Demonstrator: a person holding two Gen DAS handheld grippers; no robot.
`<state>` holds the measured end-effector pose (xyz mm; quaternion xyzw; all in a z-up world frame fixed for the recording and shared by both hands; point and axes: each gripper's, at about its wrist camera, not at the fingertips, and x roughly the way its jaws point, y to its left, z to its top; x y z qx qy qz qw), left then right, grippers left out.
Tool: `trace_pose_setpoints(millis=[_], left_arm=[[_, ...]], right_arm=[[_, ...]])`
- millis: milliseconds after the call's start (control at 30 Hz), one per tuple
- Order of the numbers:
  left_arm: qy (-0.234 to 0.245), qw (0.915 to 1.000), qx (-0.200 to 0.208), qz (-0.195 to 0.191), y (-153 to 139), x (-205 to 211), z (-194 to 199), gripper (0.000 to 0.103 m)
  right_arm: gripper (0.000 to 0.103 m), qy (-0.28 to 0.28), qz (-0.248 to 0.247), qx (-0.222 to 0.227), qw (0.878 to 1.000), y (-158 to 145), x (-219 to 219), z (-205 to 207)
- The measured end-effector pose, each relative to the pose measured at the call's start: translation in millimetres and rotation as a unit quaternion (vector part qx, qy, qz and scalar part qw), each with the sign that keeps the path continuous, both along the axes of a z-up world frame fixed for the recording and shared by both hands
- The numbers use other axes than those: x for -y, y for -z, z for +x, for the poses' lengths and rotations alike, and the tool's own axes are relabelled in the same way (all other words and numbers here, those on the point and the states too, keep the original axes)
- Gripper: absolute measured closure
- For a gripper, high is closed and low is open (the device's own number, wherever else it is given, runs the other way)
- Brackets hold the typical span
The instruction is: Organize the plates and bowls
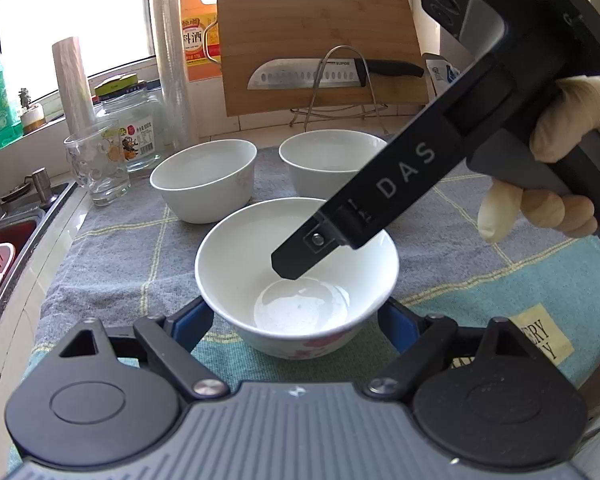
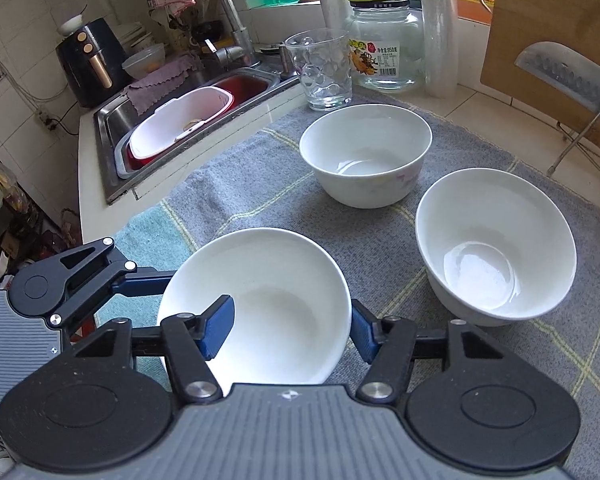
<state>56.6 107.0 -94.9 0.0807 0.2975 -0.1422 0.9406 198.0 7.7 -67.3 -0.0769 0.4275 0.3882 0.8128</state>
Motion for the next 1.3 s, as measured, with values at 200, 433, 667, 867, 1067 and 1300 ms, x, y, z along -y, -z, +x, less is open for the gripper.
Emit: trace_pose_setpoints(millis=[200,433,667,867,1067,1300], left_arm=[[0.004,0.9999,-0.009,-0.006,-6.0,3.7,-2.1,0.015],[0.035,0.9994,0.000,-0.006,-18.5,19.1,-7.8,0.014],[0.077,0.9970,0.007,-0.007,-24.8,43.6,-10.7,0.014],[0.116,0.9932,0.004,-0.006,-23.4,65.9,-12.7,0.014],[0.146,0.9892,-0.010,-0.009,-18.4,84.4,-12.4,0.015],[0.172,0.9848,-0.023,-0.006,-13.3,97.8,-12.1,0.015]], right_arm=[[0.036,0.003,0.010,-0.002,1.000,-8.4,6.9,-4.6],[0.036,0.028,0.017,-0.004,0.999,-15.3,30.0,-13.0],[0.036,0.069,0.018,0.004,0.997,-19.2,61.4,-28.3],[0.036,0.104,0.014,0.008,0.994,-18.1,87.4,-44.0],[0.036,0.134,0.007,0.003,0.991,-11.5,108.3,-54.6],[0.035,0.155,-0.003,-0.001,0.988,-4.9,124.7,-64.5]])
